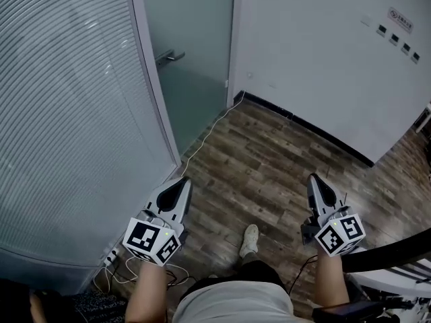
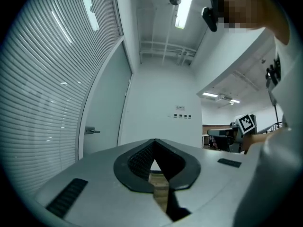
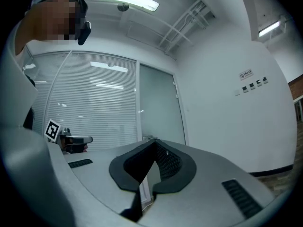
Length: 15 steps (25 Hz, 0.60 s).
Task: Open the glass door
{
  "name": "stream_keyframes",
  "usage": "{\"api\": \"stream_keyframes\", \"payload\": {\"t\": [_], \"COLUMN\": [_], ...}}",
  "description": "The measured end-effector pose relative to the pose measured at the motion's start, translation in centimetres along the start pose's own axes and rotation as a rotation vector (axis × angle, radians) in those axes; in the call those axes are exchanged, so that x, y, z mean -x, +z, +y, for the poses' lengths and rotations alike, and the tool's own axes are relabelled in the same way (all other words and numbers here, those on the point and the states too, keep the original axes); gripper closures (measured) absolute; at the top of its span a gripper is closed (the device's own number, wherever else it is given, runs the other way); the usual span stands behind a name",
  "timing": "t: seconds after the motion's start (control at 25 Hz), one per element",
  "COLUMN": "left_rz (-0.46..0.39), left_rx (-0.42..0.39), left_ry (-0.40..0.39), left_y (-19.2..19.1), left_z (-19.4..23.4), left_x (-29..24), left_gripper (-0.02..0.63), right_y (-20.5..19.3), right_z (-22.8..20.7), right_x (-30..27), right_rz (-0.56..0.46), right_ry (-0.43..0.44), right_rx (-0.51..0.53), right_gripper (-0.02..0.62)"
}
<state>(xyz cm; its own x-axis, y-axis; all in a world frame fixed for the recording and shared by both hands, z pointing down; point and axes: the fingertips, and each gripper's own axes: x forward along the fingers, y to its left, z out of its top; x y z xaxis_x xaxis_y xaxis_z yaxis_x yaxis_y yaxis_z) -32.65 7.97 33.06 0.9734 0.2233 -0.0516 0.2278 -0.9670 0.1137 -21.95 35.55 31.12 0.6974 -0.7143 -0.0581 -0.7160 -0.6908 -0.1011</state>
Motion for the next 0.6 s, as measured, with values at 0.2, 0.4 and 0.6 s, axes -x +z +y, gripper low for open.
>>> {"api": "stream_keyframes", "payload": {"t": [0.2,0.4,0.6], "left_rz": [-0.001,-0.011,-0.011], "left_rx": [0.01,0.008,0.023], "left_ry": [0.042,0.096,0.167], "left_y": [-0.3,-0.2,-0.6], "left_z": [3.4,6.2,9.2], "left_x": [-4.1,-10.5,-17.6], "left_gripper": [0.606,0.606,0.606], "right_y": [-0.4,-0.7,-1.1], "right_z": [-2.2,-6.8,-12.2], "right_x": [-6.4,-13.6,-21.6], "right_rz": [-0.008,-0.006,0.019], "right_ry": [0.053,0.113,0.178], "right_rx": [-0.008,-0.014,-0.026], "right_gripper": [0.595,0.595,0.594]}}
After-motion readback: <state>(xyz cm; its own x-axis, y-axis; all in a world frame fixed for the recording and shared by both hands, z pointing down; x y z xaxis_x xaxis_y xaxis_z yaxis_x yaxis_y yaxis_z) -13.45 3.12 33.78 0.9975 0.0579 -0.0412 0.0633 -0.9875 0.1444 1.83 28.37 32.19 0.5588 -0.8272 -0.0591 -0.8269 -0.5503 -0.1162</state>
